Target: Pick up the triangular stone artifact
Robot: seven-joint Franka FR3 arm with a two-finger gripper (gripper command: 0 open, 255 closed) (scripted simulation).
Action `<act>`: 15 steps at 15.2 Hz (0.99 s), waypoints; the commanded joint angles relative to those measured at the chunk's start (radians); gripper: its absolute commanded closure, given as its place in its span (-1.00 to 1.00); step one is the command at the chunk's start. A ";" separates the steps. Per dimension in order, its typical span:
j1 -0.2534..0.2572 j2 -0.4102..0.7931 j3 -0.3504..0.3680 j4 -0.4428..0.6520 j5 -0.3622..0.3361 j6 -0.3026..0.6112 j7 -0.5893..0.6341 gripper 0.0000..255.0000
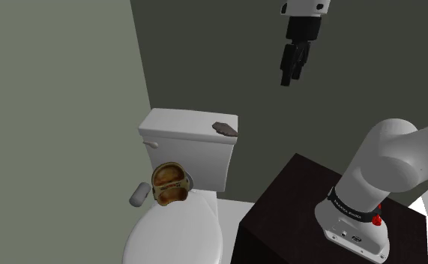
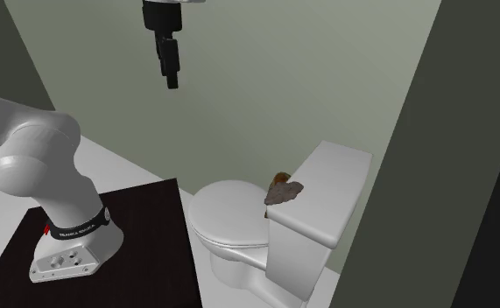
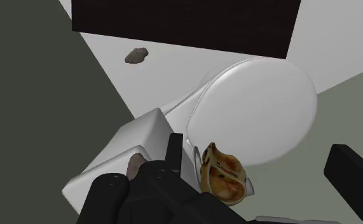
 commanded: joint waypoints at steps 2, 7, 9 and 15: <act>-0.002 0.006 -0.008 -0.026 -0.002 0.038 -0.013 -1.00; -0.013 0.065 -0.051 -0.133 -0.010 0.233 -0.076 -1.00; -0.016 0.101 -0.069 -0.166 -0.010 0.314 -0.102 -1.00; -0.018 0.251 -0.123 -0.225 0.006 0.555 -0.187 -1.00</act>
